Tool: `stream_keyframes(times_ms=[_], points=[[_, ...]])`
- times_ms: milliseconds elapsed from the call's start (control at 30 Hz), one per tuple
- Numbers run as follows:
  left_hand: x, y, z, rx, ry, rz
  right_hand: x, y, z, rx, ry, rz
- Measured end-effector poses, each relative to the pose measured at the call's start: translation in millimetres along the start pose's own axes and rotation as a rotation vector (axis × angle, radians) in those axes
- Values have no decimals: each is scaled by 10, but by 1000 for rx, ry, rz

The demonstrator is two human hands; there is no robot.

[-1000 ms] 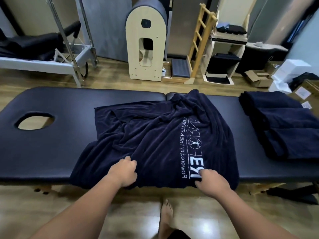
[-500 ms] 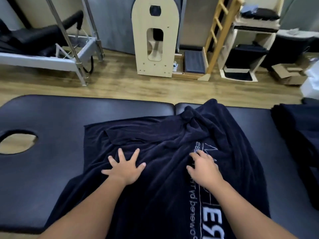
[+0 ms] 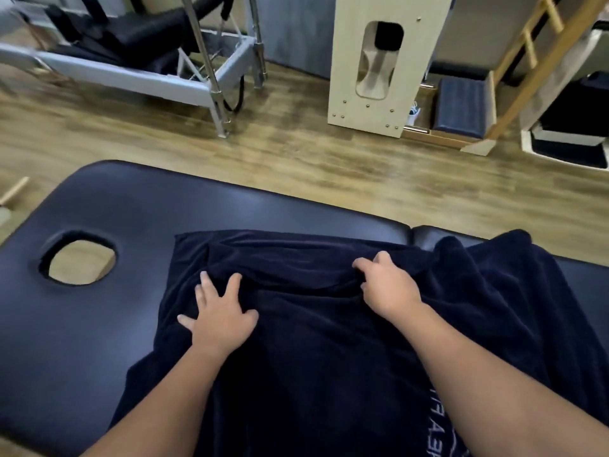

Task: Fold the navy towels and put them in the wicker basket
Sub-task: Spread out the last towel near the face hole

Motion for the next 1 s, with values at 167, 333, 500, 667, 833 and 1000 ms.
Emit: stream_keyframes(times_ms=[167,333,500,667,833,1000], points=[[45,443,-320,-161,-157,-47,123,505,-291,47,46,40],[-3,695,-654,-344,6,136,703,701,-137,232,128,-153],[30,1024,-867,-220,-120,281,1088,801,55,138,-77,-264],[110,1243,-1556,-288,-599,148,1265,1186,-406,-249,378,-104],[275,1388,-1492,-41,-393,-31,1619,1614,-230,-53,205,-94],[595,1250,-991,43,-47,-47,1703,1749,-27,85,8,-60]])
Point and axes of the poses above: each hand's wrist, its own y-axis towards the middle knuckle, its own z-axis out of the palm, x = y × z, the point moved 6 cm from there along y, towards the middle knuckle, and after that the axes turned 8 degrees about -z, right-handed, at the moved point
